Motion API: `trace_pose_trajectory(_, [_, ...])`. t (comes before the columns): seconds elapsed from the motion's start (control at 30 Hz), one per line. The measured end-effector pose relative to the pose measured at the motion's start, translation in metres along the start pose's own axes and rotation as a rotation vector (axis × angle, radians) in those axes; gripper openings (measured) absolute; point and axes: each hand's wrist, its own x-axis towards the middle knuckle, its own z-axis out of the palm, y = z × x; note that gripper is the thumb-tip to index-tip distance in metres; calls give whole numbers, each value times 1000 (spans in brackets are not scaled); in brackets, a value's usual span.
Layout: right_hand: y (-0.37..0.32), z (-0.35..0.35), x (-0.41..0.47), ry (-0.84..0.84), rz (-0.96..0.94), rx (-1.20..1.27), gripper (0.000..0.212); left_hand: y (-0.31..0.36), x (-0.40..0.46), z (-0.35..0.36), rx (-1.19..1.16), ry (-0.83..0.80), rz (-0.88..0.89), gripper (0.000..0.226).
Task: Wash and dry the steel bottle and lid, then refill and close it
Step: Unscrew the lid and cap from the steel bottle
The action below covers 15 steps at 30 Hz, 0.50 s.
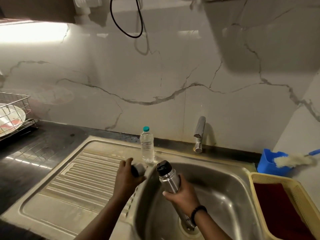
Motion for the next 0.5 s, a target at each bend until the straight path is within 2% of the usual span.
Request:
trace_pose_trajectory(0.03, [0, 2, 0, -17, -2, -9, 48, -21, -3, 1, 96, -6, -18, 83])
trace_pose_trajectory(0.17, [-1, 7, 0, -26, -16, -31, 50, -79, -14, -9, 393, -36, 8, 59])
trace_pose_trajectory(0.27, [-1, 10, 1, -30, -13, -38, 51, -101, -17, -11, 456, -39, 27, 52])
trace_pose_trajectory(0.37, [-1, 11, 1, -43, -8, -41, 51, -103, -13, -15, 531, -65, 3, 65])
trace_pose_trajectory(0.43, [-3, 10, 2, -54, -6, -31, 54, -91, -9, -14, 542, 20, 86, 82])
trace_pose_trajectory(0.5, [-6, 6, 2, -68, -7, -2, 54, -57, -9, -15, 332, 147, 173, 88])
